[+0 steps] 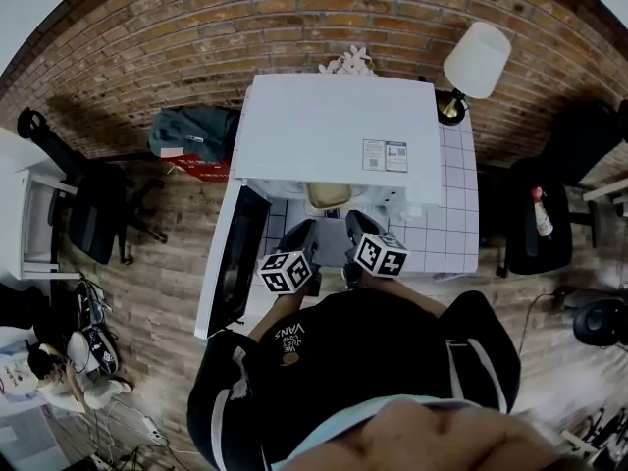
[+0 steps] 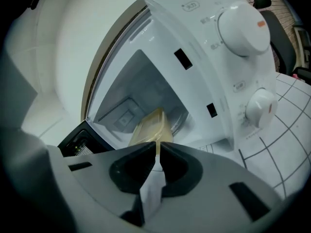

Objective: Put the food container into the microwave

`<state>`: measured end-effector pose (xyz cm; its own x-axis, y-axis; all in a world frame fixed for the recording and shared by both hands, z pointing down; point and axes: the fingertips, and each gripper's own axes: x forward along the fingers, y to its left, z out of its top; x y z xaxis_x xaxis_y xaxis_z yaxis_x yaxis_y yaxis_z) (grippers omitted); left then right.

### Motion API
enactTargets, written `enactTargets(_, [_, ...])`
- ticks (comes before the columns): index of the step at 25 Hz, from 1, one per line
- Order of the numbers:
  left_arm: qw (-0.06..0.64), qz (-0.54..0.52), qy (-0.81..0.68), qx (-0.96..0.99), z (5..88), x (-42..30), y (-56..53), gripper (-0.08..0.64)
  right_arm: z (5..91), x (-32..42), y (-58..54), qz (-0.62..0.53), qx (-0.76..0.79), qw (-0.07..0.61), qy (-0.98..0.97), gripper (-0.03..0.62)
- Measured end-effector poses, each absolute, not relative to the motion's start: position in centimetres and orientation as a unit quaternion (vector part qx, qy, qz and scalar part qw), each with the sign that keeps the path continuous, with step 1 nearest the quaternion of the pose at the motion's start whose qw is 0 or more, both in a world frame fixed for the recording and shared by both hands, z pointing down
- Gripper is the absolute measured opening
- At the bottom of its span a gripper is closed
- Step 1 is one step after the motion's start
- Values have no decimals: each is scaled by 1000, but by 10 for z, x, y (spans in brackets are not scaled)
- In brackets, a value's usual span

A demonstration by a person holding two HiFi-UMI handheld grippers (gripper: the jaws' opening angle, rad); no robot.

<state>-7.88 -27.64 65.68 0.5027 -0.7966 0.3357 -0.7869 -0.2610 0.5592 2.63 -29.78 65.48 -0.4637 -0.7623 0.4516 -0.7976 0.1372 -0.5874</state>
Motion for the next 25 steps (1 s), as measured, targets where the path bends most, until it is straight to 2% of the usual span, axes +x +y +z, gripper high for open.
enactTargets(6, [349, 2, -488, 800, 658, -70, -283, 21, 658, 17, -303, 407, 504, 27, -761, 14])
enactTargets(25, [348, -12, -507, 789, 657, -82, -336, 20, 660, 4, -345, 411, 493, 29, -766, 12])
